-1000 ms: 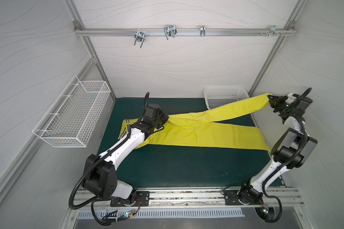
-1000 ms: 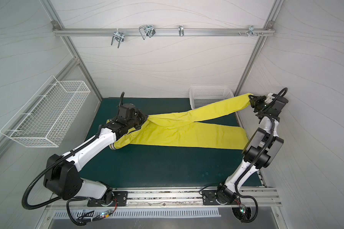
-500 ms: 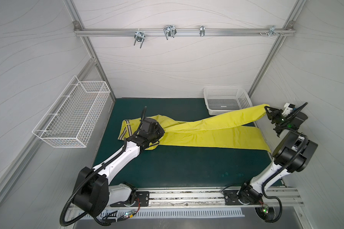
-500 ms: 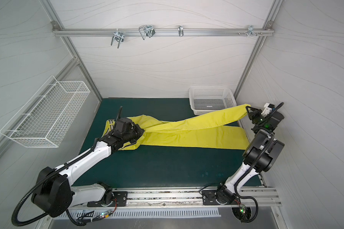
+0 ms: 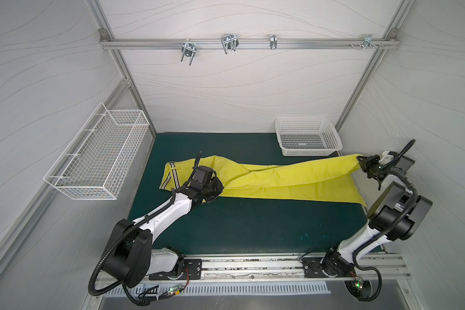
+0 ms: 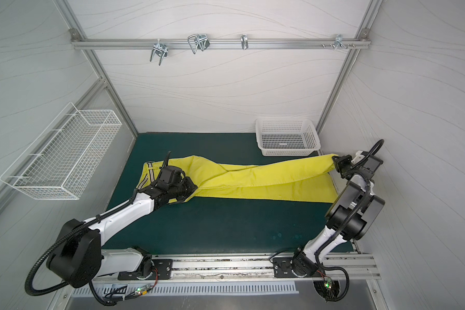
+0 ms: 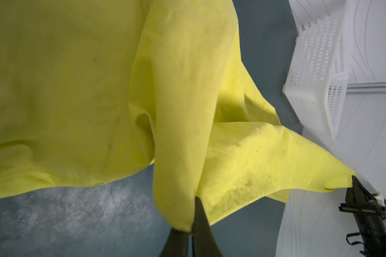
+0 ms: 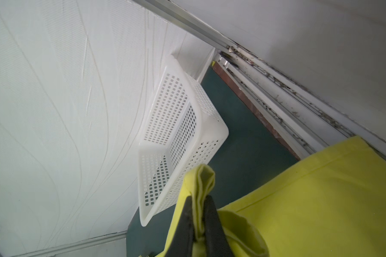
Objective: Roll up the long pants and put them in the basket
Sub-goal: Fold the long pant at the center of the board.
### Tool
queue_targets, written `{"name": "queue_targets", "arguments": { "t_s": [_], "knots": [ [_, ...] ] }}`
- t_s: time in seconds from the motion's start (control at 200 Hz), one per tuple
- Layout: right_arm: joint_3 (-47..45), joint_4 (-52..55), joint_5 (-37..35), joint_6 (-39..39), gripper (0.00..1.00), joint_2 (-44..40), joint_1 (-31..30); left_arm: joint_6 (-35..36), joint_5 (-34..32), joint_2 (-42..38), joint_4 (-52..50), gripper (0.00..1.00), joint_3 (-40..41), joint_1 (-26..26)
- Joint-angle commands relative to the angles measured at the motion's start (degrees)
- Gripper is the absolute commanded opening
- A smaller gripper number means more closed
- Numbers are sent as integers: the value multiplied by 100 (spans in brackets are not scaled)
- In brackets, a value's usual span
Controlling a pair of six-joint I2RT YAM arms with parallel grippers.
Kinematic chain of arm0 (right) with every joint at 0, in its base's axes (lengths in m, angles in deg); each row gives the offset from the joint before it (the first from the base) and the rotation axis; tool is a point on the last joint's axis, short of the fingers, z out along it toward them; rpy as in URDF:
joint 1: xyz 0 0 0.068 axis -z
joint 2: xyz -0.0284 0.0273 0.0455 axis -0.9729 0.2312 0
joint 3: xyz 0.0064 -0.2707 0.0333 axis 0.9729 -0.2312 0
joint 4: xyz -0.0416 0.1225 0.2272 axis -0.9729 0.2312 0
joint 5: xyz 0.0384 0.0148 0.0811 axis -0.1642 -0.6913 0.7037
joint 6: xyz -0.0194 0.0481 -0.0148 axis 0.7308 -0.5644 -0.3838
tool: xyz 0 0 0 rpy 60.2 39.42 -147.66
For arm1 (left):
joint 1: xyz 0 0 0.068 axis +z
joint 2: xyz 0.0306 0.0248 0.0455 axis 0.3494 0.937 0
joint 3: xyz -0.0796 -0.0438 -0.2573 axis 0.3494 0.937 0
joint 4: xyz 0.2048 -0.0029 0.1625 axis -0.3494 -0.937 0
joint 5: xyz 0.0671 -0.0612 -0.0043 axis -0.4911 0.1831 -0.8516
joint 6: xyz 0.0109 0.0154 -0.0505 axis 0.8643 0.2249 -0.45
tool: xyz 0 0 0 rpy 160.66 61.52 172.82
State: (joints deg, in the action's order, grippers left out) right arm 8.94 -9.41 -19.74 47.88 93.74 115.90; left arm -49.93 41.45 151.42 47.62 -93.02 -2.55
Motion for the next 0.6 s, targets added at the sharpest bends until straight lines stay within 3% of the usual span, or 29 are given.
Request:
{"name": "queue_targets", "arguments": {
  "t_s": [0.0, 0.07, 0.105, 0.205, 0.405, 0.48, 0.565, 0.595],
  "knots": [
    [-312, 1046, -2162, -1130, 13, 117, 1110, 244, 561, -223, 198, 30, 91, 15],
    [-479, 991, -2230, -1248, 30, -11, 1103, 317, 887, -450, 457, 40, 213, 15],
    [-560, 967, -2290, -1314, 34, -92, 1096, 329, 914, -627, 431, 47, 248, 15],
    [-743, 846, -2339, -1336, 36, -310, 1014, 391, 570, -1258, -118, 56, 271, 23],
    [-913, 868, -2507, -1188, 37, -751, 558, 672, -495, -2172, -1417, 63, 87, 24],
    [-1028, 921, -2645, -1070, 37, -1028, 292, 752, -912, -2180, -1792, 58, -42, 29],
    [-1227, 921, -2699, -899, 36, -1378, -49, 740, -1192, -1946, -1897, 41, -152, 39],
    [-1305, 920, -2729, -803, 31, -1526, -205, 751, -1202, -1791, -1841, 31, -181, 50]
  ]
}}
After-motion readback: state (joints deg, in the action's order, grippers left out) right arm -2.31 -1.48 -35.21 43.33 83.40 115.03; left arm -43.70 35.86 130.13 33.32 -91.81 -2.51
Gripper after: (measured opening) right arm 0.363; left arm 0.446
